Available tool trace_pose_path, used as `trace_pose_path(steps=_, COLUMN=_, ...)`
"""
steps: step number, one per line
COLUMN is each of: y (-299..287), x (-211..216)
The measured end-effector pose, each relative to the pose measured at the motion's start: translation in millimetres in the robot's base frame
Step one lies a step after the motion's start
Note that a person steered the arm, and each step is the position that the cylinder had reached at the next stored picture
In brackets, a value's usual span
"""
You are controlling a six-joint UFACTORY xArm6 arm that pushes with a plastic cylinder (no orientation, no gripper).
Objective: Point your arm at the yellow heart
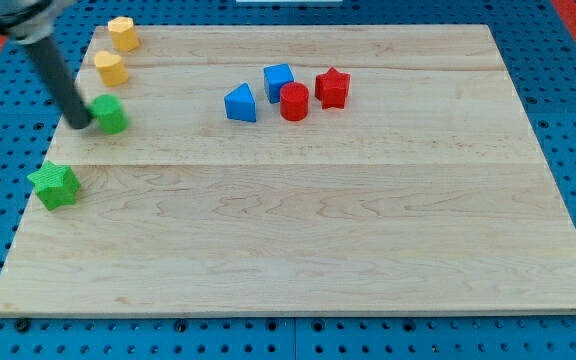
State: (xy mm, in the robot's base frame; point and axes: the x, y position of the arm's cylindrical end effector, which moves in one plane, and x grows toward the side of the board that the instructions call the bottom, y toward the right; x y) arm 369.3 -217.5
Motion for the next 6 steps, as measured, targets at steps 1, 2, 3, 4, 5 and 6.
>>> trace_pose_path(steps=1, y=74.2, x=-33.5)
trace_pose_path(steps=2, y=102.0, x=-45.5)
trace_pose_path(steps=3, y=86.1, x=-44.7)
trace_pose_path(steps=4, y=20.7, x=-4.3)
trace_pose_path(steps=5, y=-57.4, x=-8.7)
trace_pose_path(steps=6, y=-86.3, x=-53.3)
